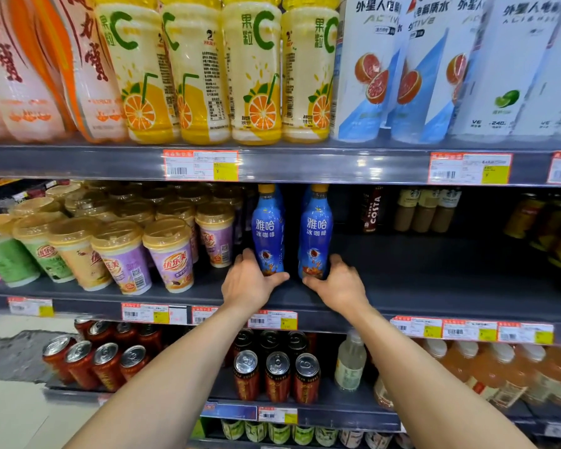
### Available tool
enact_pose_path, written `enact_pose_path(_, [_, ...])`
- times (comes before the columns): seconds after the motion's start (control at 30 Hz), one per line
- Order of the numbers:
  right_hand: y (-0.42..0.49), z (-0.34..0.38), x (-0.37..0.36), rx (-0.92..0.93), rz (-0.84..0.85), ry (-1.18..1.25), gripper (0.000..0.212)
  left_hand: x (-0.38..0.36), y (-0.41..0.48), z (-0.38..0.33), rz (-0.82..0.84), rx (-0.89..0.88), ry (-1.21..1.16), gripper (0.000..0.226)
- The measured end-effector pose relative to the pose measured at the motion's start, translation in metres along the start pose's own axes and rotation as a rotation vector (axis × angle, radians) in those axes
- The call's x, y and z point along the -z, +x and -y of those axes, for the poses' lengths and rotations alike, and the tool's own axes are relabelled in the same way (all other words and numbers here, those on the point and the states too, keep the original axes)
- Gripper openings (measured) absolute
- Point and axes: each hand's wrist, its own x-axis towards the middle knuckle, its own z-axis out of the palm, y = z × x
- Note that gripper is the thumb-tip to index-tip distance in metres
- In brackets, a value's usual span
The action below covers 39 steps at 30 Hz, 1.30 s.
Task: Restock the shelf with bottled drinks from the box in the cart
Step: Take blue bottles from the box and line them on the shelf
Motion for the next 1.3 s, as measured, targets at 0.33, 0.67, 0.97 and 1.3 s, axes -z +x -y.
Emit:
enact_pose_path(0.33, [-0.002, 0.001, 0.0, 0.004, -0.004, 0.015, 0.057, -0.011, 0.007, -0.002, -0.024, -0.009, 0.02, 0.085])
enact_pose_path(0.67, [-0.002, 0.003, -0.002, -0.005, -0.018, -0.009, 0.056, -0.008, 0.002, -0.004, 0.0, -0.003, 0.041, 0.072])
enact_pose_path(0.97, [-0.007, 0.008, 0.002, -0.035, 0.012, -0.027, 0.056, -0.007, 0.001, -0.003, 0.022, 0.017, 0.062, 0.072])
enact_pose_path(1.3, [-0.008, 0.009, 0.001, -0.058, 0.026, -0.073, 0.058, 0.001, -0.01, 0.013, 0.033, -0.024, 0.185, 0.061])
